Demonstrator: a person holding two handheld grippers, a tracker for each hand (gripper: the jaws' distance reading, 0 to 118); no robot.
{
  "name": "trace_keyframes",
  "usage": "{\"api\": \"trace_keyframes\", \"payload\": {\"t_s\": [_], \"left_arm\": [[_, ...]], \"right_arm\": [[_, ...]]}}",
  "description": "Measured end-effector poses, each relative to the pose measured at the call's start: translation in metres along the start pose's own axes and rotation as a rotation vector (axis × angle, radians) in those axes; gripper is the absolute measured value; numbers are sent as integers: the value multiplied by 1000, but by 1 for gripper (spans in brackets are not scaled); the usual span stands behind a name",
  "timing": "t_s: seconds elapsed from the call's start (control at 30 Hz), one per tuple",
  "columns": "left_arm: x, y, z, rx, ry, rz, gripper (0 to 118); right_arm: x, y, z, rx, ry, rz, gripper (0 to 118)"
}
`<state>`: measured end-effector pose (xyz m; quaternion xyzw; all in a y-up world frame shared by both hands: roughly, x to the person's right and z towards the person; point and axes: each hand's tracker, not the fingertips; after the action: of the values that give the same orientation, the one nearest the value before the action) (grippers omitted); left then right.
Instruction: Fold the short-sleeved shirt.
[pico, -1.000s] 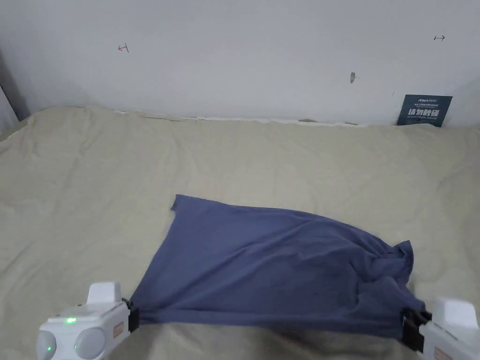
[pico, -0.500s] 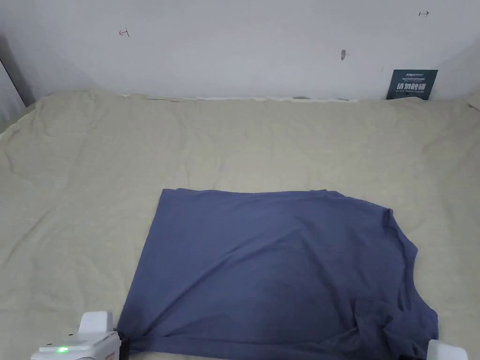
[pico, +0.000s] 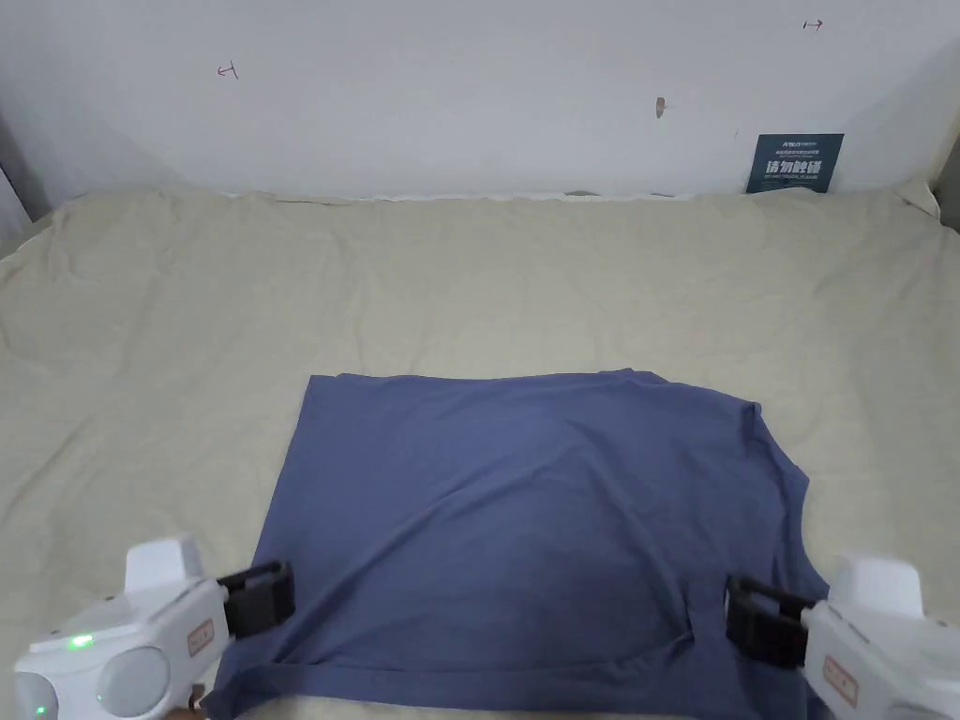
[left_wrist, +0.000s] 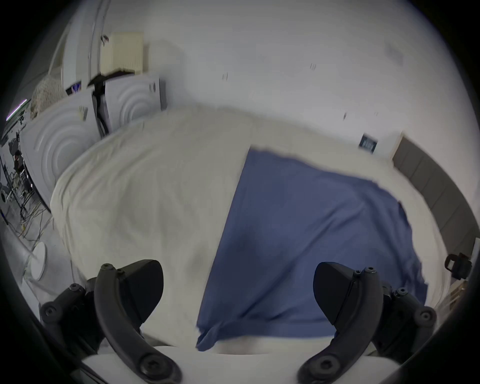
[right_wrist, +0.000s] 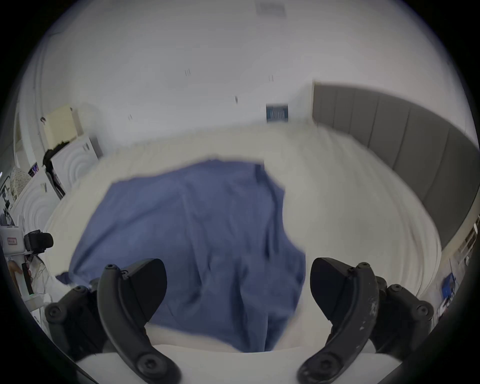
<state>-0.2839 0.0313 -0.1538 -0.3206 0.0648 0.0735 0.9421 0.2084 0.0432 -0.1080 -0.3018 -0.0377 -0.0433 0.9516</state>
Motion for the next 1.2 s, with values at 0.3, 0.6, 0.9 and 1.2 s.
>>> {"api": "trace_keyframes", "payload": {"t_s": [0.3, 0.6, 0.9, 1.2], "left_arm": [[51, 55, 59, 390, -8, -41, 116], [64, 48, 65, 450, -69, -53, 0], [53, 34, 51, 279, -79, -117, 0], [1, -16, 23, -15, -19, -143, 7]], "right_arm": [[-27, 65, 48, 326, -44, 85, 113], [-38, 66, 62, 422, -59, 108, 2], [-32, 66, 57, 402, -53, 84, 2], [-27, 55, 53, 365, -60, 91, 2]]}}
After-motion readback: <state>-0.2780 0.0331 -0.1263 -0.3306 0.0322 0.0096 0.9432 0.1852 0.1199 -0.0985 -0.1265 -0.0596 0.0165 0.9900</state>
